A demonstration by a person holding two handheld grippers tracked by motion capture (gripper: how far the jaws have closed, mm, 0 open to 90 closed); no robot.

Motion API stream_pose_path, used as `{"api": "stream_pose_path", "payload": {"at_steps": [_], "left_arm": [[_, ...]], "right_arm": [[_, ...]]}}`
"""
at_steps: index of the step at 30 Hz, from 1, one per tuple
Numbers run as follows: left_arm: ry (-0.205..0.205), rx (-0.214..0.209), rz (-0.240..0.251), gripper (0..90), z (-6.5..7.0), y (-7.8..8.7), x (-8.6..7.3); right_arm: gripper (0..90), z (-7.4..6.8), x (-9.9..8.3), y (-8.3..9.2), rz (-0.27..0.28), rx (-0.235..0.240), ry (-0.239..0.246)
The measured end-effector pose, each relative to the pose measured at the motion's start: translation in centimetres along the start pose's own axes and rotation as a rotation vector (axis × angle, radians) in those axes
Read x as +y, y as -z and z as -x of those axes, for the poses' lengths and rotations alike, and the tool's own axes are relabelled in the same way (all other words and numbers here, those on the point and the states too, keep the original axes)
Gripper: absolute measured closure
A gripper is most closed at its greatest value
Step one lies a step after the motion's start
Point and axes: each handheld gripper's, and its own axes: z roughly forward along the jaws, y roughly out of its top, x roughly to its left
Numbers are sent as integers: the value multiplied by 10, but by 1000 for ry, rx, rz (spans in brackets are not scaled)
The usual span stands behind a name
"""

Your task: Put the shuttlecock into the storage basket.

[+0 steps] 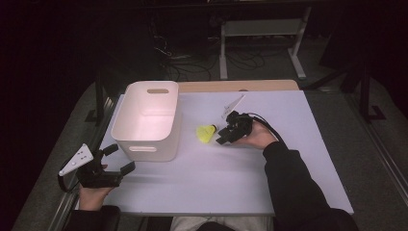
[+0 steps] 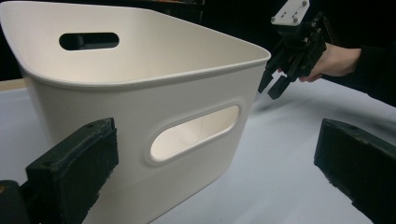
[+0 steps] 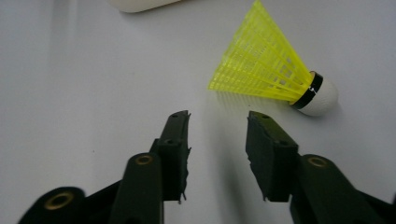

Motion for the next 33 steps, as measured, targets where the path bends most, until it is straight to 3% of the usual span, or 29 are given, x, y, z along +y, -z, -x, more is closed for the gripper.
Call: {"api": "stream_pose_path", "payload": {"at_steps": [8,33], "left_arm": [[2,-1,-1,0,0,0,0],[5,-2,5,0,0,0,0]], "right_arm": [[885,-1,1,-8,-15,38,16],[889,4,12,-31,-83,36,1]]}}
